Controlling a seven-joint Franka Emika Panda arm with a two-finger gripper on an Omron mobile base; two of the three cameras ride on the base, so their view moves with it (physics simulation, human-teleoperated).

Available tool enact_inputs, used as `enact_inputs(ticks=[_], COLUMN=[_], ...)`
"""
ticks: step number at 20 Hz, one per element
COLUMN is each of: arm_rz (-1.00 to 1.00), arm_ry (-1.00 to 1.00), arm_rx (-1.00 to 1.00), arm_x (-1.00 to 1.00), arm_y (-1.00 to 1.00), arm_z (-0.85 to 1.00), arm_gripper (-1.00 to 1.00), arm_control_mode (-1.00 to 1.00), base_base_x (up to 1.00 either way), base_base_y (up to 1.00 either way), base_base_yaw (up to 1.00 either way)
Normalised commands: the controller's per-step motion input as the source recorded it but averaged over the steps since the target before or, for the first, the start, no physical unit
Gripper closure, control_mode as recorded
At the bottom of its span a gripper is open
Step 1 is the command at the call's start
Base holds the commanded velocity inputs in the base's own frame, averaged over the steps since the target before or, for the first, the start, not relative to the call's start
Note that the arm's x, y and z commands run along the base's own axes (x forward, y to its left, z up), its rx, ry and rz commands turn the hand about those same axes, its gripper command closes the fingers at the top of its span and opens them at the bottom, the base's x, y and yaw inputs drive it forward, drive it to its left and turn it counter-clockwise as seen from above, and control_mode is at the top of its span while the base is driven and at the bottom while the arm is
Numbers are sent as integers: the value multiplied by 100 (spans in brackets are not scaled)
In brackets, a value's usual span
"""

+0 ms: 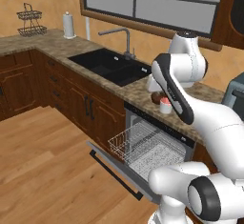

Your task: Pick up the cup and bowl from the counter, place them in the dishwasher, and close the dishwasher door.

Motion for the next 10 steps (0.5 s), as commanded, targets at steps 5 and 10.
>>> enact_inputs(ticks=[5, 10], arm_rz=[5, 5], arm_ry=[0, 0], arm_rx=[1, 0], arm_x=[0, 9], arm_y=[-29, -65], arm_z=[-1, -13], arm_gripper=[-100, -100], arm_control_mode=[-100, -100], base_base_x=[0, 0], base_base_y=[-16, 0], base_base_yaw=[3, 0])
